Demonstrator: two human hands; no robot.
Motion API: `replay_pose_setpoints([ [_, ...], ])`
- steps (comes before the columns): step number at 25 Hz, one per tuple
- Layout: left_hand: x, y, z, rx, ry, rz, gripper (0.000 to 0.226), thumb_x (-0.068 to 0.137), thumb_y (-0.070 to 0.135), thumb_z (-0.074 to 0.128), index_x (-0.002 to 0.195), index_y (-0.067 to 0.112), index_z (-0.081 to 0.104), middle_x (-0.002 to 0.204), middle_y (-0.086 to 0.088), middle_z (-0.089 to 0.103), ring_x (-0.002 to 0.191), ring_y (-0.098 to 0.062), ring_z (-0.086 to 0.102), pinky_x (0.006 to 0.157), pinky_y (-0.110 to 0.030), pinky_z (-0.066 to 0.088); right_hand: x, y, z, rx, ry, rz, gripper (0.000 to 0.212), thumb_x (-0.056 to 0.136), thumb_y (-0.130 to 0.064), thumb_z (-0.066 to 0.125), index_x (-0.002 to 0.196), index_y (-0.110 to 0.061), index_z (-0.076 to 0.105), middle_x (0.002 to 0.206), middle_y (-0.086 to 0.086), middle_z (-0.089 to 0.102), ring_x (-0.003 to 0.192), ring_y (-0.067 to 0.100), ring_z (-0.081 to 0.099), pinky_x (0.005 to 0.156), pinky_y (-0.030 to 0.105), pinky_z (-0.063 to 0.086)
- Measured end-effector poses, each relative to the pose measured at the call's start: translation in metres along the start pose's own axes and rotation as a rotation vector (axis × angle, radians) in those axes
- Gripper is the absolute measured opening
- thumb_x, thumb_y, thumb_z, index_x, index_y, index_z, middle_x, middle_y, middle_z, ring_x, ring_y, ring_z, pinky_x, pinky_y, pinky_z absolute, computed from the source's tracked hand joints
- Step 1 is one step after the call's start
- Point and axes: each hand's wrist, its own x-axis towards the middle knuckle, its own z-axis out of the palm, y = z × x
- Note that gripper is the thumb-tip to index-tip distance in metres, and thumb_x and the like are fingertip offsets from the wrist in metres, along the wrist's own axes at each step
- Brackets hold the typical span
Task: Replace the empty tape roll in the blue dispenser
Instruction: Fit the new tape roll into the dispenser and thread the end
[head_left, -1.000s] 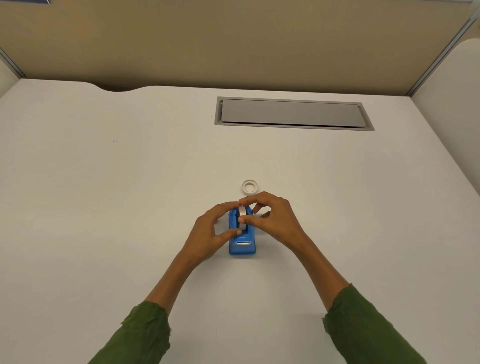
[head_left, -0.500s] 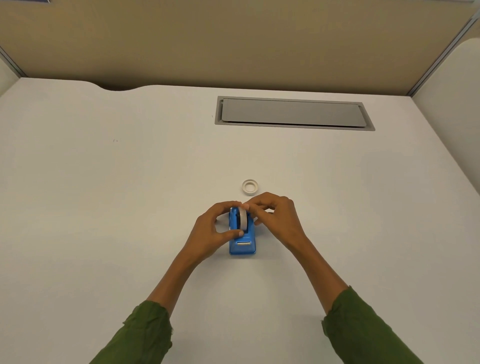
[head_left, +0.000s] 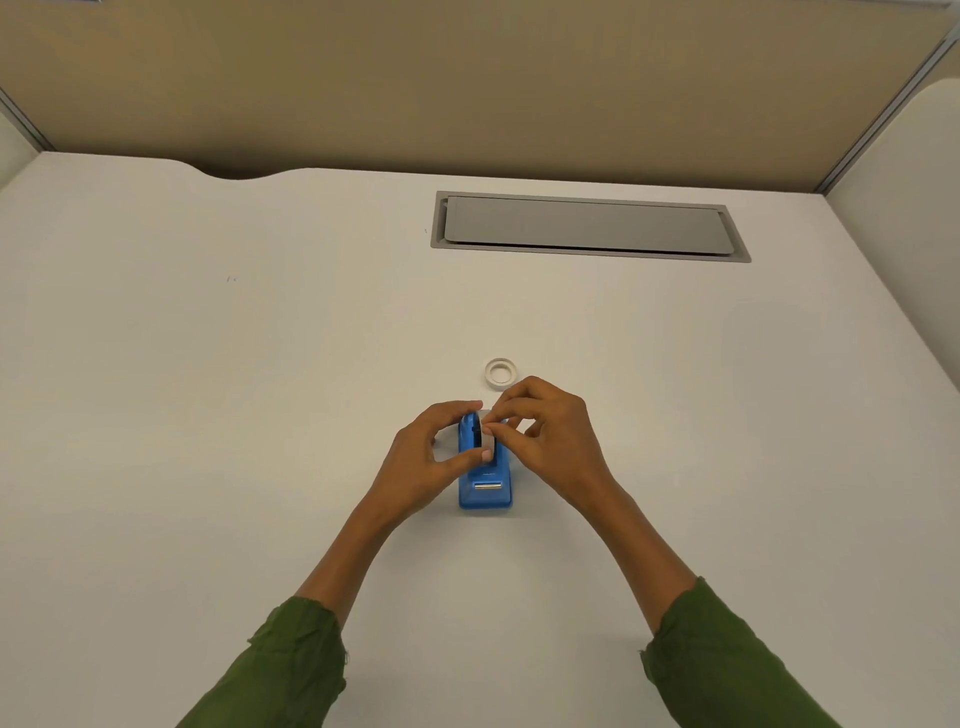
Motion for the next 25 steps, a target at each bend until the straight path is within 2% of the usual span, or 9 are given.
replay_pose_setpoints([
  [4, 0.0, 0.0, 0.0, -0.014, -0.001, -0.015, 0.061, 0.076, 0.029, 0.072, 0.131, 0.026, 0.046, 0.134, 0.003, 0.053, 0.111, -0.005, 0.049, 0.091, -0.024, 0.036, 0.004, -0.002, -0.001, -0.024, -0.031, 0.04, 0.006, 0.078, -0.014, 0.074, 0.084, -0.017, 0.073, 0.087, -0.002, 0.063, 0.068, 0.008, 0.059, 0.06, 0.013, 0.042],
  [7, -0.001, -0.001, -0.001, -0.032, -0.032, -0.02, 0.073, 0.071, 0.029, 0.076, 0.136, 0.028, 0.04, 0.138, 0.004, 0.05, 0.114, -0.005, 0.047, 0.093, -0.025, 0.037, 0.008, -0.004, 0.0, -0.023, -0.022, 0.078, 0.005, 0.079, -0.016, 0.072, 0.084, -0.017, 0.072, 0.086, -0.005, 0.062, 0.066, 0.005, 0.058, 0.061, 0.013, 0.042],
  [11, -0.004, -0.001, -0.004, -0.027, -0.053, -0.017, 0.079, 0.068, 0.03, 0.079, 0.135, 0.03, 0.039, 0.139, 0.004, 0.047, 0.117, -0.008, 0.048, 0.093, -0.025, 0.038, 0.011, -0.007, 0.002, -0.046, -0.023, 0.087, 0.004, 0.081, -0.018, 0.071, 0.084, -0.016, 0.071, 0.088, 0.0, 0.066, 0.068, 0.008, 0.059, 0.063, 0.017, 0.045],
  [17, 0.0, 0.003, 0.001, -0.028, -0.001, 0.001, 0.064, 0.077, 0.032, 0.07, 0.134, 0.027, 0.042, 0.138, 0.003, 0.049, 0.114, -0.007, 0.047, 0.091, -0.025, 0.037, 0.005, -0.008, 0.005, -0.055, -0.015, 0.071, 0.004, 0.083, -0.014, 0.068, 0.087, -0.013, 0.069, 0.086, 0.003, 0.067, 0.07, 0.012, 0.059, 0.066, 0.024, 0.05],
  [22, 0.005, 0.002, 0.004, -0.001, -0.012, 0.015, 0.051, 0.079, 0.031, 0.068, 0.126, 0.024, 0.05, 0.127, 0.006, 0.055, 0.113, -0.01, 0.051, 0.081, -0.01, 0.038, 0.005, -0.006, 0.005, -0.091, 0.013, 0.07, 0.004, 0.084, -0.018, 0.067, 0.086, -0.016, 0.069, 0.085, 0.0, 0.058, 0.069, 0.014, 0.056, 0.063, 0.034, 0.051],
  [25, 0.007, 0.0, 0.001, -0.024, -0.017, -0.02, 0.053, 0.076, 0.028, 0.072, 0.125, 0.024, 0.051, 0.126, 0.005, 0.056, 0.111, -0.009, 0.05, 0.082, -0.012, 0.038, 0.006, -0.008, 0.003, -0.105, 0.013, 0.08, 0.005, 0.085, -0.02, 0.067, 0.087, -0.017, 0.069, 0.087, -0.002, 0.052, 0.07, 0.013, 0.053, 0.063, 0.033, 0.05],
])
